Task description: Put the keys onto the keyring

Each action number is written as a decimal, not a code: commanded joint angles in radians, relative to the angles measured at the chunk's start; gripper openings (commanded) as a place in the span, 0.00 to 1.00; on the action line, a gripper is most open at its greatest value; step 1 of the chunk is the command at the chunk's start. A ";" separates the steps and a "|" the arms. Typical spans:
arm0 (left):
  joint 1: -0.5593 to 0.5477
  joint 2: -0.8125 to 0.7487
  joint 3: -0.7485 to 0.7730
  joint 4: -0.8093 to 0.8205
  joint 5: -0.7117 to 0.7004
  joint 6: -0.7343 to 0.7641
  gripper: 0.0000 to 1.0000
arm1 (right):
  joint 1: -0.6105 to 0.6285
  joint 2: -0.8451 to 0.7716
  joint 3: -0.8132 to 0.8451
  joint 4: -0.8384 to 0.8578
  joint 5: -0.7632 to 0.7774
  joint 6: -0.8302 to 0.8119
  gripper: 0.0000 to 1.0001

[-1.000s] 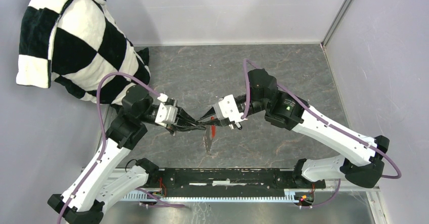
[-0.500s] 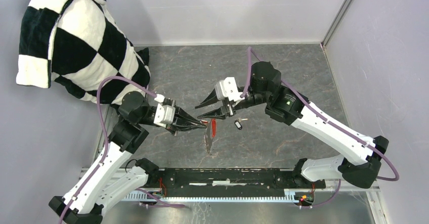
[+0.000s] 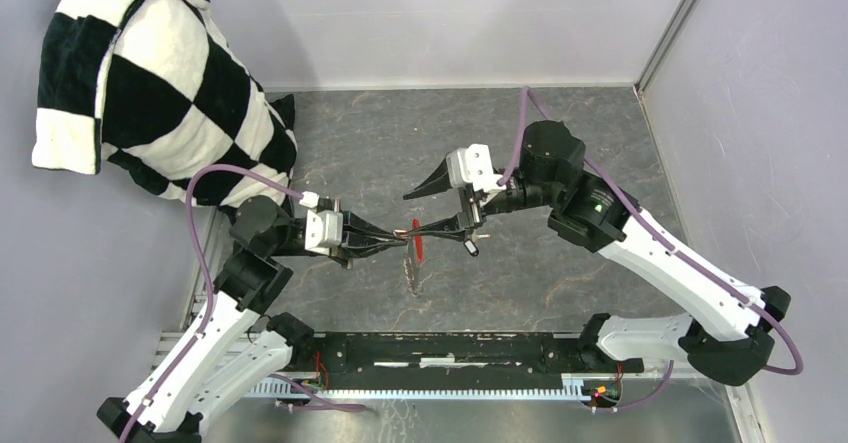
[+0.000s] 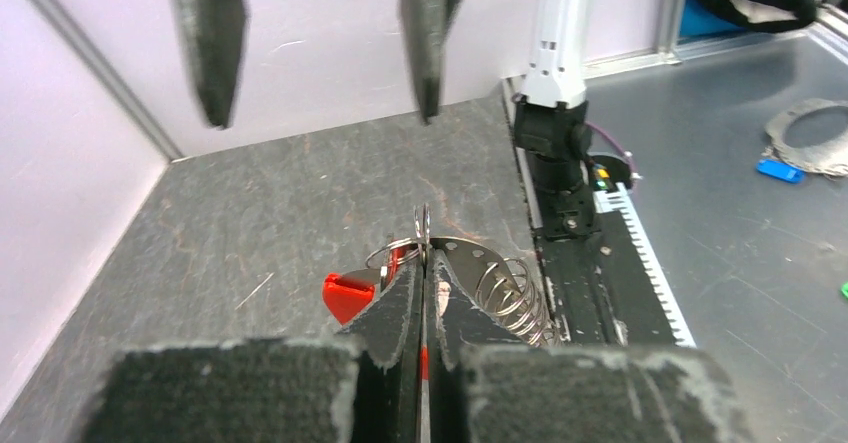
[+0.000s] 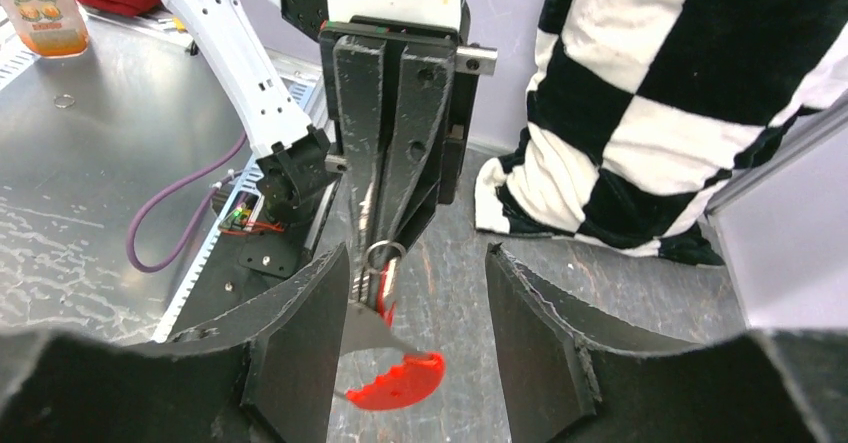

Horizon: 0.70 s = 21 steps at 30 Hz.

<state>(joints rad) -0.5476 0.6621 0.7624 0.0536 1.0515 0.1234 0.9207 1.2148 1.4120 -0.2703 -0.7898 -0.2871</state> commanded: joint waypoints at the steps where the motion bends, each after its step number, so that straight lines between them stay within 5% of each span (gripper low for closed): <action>1: -0.005 -0.015 -0.013 0.086 -0.136 -0.066 0.02 | -0.003 -0.030 0.038 -0.111 0.059 -0.023 0.59; 21: -0.005 0.004 -0.003 0.083 -0.166 -0.064 0.02 | 0.072 0.044 0.105 -0.229 0.230 -0.142 0.43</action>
<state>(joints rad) -0.5476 0.6651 0.7456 0.0868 0.8993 0.1093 0.9806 1.2457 1.4647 -0.4953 -0.6159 -0.3950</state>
